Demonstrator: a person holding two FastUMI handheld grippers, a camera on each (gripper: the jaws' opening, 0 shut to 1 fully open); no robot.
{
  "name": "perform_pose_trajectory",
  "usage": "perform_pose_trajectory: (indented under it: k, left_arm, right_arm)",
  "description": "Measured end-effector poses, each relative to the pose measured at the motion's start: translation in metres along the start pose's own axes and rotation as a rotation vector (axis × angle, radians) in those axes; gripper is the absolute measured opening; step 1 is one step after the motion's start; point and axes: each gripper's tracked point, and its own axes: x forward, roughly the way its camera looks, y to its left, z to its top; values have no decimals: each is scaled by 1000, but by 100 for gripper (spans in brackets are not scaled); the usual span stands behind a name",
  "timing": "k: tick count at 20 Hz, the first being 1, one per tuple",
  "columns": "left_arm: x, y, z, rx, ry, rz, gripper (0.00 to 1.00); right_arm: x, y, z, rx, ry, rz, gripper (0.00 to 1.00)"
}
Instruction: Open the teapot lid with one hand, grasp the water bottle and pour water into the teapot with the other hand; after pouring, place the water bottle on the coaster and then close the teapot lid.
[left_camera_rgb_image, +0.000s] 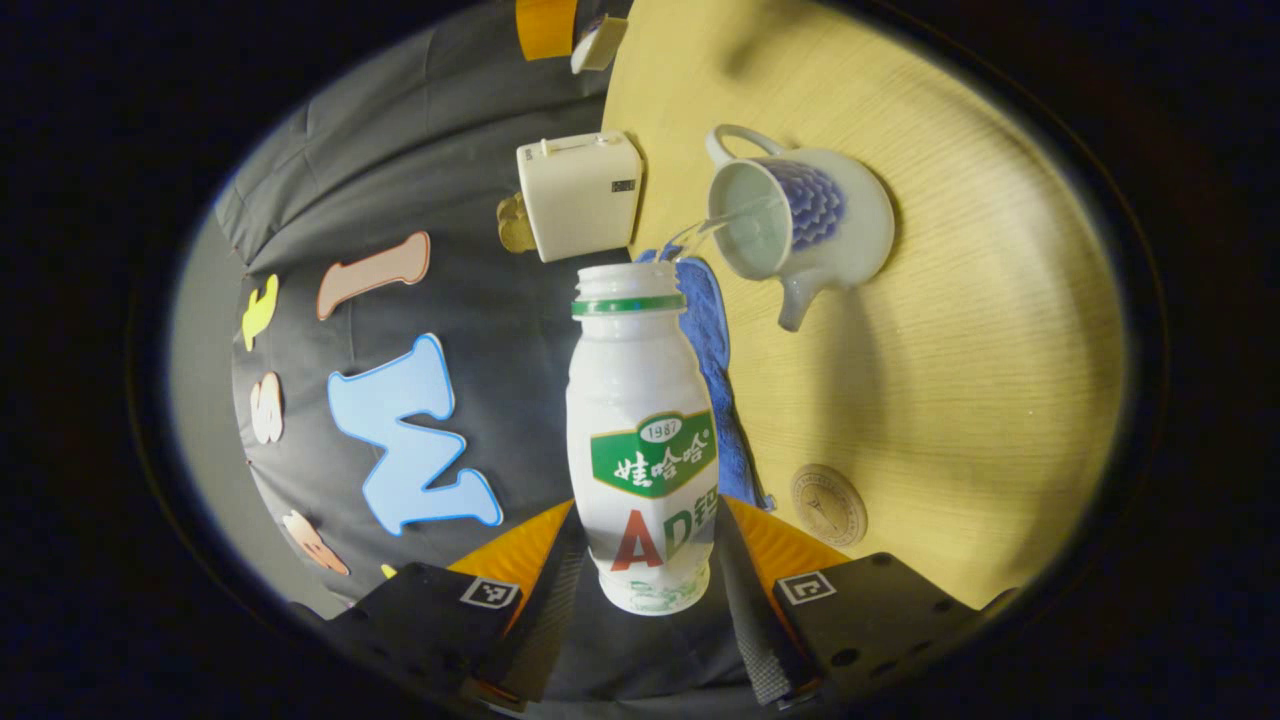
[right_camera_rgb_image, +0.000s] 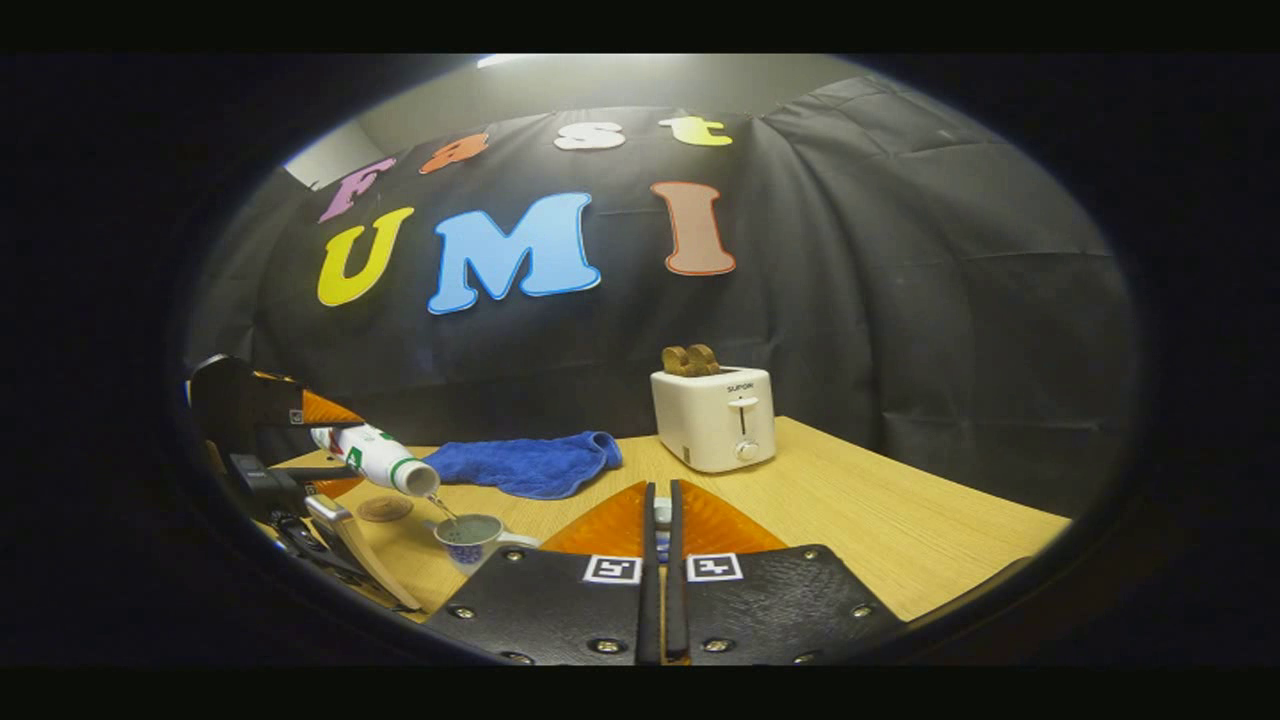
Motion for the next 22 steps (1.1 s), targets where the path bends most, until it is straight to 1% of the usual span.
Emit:
perform_pose_trajectory:
  k: [1,2,4,8,9,12,13,17,22]
  left_arm:
    - [0,0,0,3,-1,5,73]
    - [0,0,0,7,-1,6,84]
    - [1,1,0,19,-1,11,73]
    - [-1,1,2,24,-4,19,73]
    - [0,2,2,24,-4,22,73]
    - [-1,2,4,39,-4,30,84]
    - [0,2,3,42,-4,32,79]
    - [0,2,6,47,-6,37,73]
    - [0,1,7,54,-10,39,73]
  right_arm:
    - [0,-1,0,0,-1,-1,2]
    - [0,-1,0,0,-1,-2,2]
    - [0,-1,0,0,-1,-4,2]
    - [-1,-2,1,2,-5,-6,2]
    - [-2,-2,0,2,-4,-6,0]
    - [-2,-2,1,3,-5,-4,0]
    - [-2,-1,1,3,-5,-4,0]
    - [-3,-2,1,6,-4,-4,0]
    - [-1,-1,0,4,1,0,0]
